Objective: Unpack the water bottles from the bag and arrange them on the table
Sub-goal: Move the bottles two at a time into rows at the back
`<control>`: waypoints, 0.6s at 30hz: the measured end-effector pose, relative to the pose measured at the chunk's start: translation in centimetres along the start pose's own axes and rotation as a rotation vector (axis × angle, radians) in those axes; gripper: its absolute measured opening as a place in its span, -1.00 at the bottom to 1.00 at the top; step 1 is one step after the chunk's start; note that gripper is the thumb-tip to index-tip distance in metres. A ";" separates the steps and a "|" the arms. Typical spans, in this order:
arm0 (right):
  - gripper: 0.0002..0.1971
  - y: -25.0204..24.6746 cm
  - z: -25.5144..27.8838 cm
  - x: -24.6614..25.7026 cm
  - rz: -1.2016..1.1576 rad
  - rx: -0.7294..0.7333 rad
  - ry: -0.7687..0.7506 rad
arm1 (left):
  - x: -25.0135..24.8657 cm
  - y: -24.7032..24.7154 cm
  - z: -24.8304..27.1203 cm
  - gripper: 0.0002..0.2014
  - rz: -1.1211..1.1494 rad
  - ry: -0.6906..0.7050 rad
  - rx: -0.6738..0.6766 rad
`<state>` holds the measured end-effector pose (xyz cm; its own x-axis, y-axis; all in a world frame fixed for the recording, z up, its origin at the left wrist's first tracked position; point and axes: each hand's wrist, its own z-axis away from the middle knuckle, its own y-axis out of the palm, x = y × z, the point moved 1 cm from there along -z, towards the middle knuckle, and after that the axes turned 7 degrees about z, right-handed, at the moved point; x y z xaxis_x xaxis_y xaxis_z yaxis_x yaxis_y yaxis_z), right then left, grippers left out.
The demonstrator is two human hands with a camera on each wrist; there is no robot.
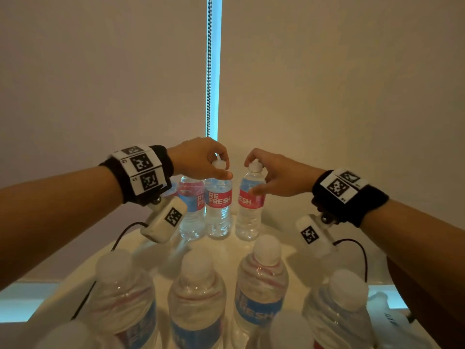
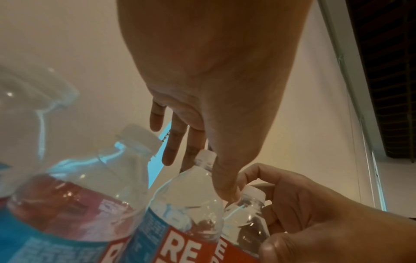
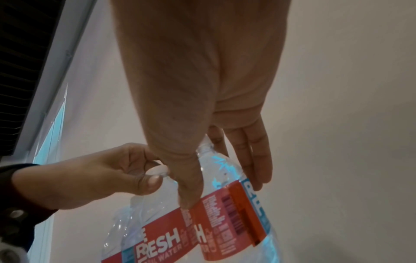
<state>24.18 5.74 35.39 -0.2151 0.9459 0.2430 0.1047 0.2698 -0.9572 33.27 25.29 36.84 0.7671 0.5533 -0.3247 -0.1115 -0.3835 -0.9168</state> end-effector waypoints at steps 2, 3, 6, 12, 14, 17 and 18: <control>-0.48 0.6 -0.5 -0.2 -0.008 0.019 -0.001 | 0.2 0.2 -0.3 -0.75 -0.002 -0.011 0.003; -0.48 0.8 -0.7 -0.3 -0.013 0.024 -0.003 | 0.3 0.3 -0.4 -0.76 -0.003 -0.014 0.007; -0.48 1.3 -1.3 -0.4 -0.042 0.021 -0.017 | 0.6 0.8 -0.7 -0.76 0.004 -0.021 0.026; -0.47 1.5 -1.8 -0.1 -0.067 0.021 -0.015 | 1.0 1.3 -1.2 -0.71 -0.001 -0.033 0.030; -0.47 1.7 -1.8 -0.1 -0.067 0.019 -0.008 | 1.1 1.3 -1.3 -0.73 -0.009 -0.034 0.034; -0.43 1.9 -1.7 -0.3 -0.064 0.009 -0.002 | 1.0 1.4 -1.2 -0.75 -0.031 -0.028 0.048; -0.42 2.0 -1.6 -0.3 -0.064 0.000 -0.001 | 0.9 1.4 -1.2 -0.75 -0.033 -0.027 0.050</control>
<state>26.05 6.28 33.63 -0.2224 0.9264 0.3040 0.0902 0.3300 -0.9397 34.58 24.43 35.56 0.7533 0.5852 -0.3001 -0.1187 -0.3278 -0.9373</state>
